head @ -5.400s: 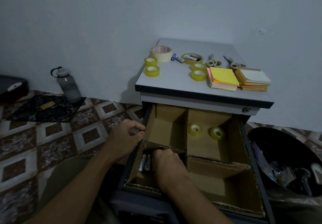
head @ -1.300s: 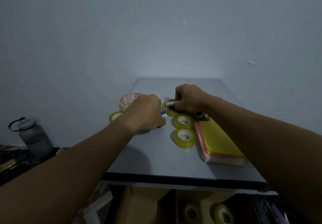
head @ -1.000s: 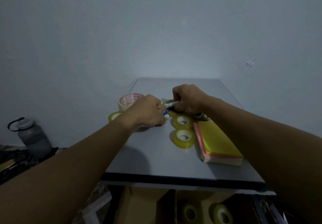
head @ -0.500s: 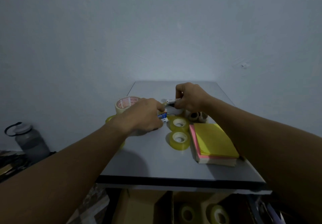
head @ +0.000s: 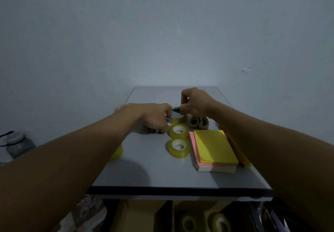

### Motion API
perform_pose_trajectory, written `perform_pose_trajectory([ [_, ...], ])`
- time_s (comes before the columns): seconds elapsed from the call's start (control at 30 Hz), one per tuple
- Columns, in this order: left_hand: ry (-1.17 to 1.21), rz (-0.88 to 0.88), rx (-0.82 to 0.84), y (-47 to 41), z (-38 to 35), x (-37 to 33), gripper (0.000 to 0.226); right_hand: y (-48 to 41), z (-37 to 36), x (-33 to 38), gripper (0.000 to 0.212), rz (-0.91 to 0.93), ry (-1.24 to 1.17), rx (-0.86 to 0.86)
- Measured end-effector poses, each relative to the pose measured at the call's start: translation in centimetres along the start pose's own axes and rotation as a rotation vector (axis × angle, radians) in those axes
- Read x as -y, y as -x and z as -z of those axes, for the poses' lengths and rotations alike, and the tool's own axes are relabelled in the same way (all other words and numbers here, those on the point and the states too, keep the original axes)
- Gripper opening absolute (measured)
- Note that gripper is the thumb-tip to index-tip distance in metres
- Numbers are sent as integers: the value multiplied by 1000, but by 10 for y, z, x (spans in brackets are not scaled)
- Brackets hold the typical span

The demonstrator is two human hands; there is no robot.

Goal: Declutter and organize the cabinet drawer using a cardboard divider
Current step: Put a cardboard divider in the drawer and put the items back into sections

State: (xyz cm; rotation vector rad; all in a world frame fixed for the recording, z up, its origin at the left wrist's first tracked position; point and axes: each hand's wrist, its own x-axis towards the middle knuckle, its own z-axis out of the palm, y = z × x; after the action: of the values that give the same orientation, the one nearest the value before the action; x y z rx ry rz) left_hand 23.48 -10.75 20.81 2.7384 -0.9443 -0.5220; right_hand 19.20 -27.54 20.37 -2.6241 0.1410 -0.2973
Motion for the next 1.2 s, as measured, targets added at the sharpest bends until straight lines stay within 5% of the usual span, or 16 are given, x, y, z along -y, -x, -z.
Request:
perform_pose_trajectory([
  [0.33,17,-8,26,-3,3,0,72,3,3,-1,19,-49,-59,-20],
  [0.67,110,36,109,-10,7,0,48,3,3,-3,19,-51,-68,-1],
  [1.2,223,111,200,-4,12,2,49,1,0,-3,18,-22,-48,6],
])
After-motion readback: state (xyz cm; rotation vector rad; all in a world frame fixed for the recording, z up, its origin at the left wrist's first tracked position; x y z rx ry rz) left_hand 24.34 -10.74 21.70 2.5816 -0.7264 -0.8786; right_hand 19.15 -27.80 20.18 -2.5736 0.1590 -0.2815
